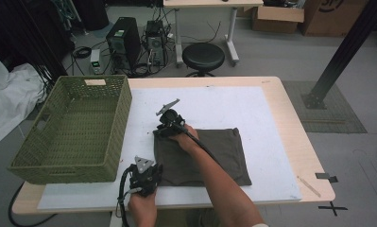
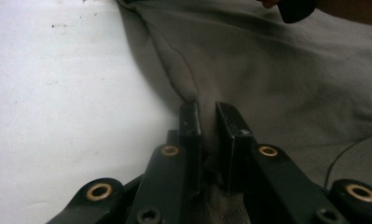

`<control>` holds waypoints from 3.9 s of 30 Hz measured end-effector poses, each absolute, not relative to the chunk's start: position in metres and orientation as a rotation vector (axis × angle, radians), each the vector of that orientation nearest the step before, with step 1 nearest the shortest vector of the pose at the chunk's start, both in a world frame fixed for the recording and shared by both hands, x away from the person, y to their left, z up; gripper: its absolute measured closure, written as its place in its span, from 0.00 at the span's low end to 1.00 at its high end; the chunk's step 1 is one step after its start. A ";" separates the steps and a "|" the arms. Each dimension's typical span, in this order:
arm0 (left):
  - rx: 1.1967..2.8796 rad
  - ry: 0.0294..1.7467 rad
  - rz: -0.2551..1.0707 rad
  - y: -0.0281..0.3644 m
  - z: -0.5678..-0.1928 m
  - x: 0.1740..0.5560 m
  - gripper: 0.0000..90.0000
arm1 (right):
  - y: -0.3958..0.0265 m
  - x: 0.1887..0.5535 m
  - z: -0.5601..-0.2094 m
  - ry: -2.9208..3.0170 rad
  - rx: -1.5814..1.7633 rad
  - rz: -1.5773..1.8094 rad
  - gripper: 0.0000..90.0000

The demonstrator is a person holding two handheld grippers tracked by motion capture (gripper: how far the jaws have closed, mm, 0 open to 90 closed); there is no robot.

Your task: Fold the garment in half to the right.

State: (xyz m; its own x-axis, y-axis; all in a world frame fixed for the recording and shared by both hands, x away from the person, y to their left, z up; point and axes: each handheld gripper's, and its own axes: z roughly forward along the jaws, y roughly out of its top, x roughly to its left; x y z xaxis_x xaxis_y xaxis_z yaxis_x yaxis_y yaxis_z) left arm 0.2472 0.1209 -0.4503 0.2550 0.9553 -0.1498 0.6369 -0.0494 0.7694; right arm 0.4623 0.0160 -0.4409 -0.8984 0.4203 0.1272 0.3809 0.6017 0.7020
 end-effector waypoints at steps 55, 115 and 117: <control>1.713 1.116 0.339 -0.043 -0.427 0.269 0.59 | -0.247 0.425 -0.397 2.325 0.936 1.467 0.69; 1.592 1.327 0.617 0.114 -0.405 0.294 0.18 | -0.343 0.295 -0.421 1.921 1.237 1.302 0.17; 1.591 1.320 0.623 0.113 -0.404 0.294 0.18 | -0.349 0.297 -0.419 1.883 1.267 1.299 0.17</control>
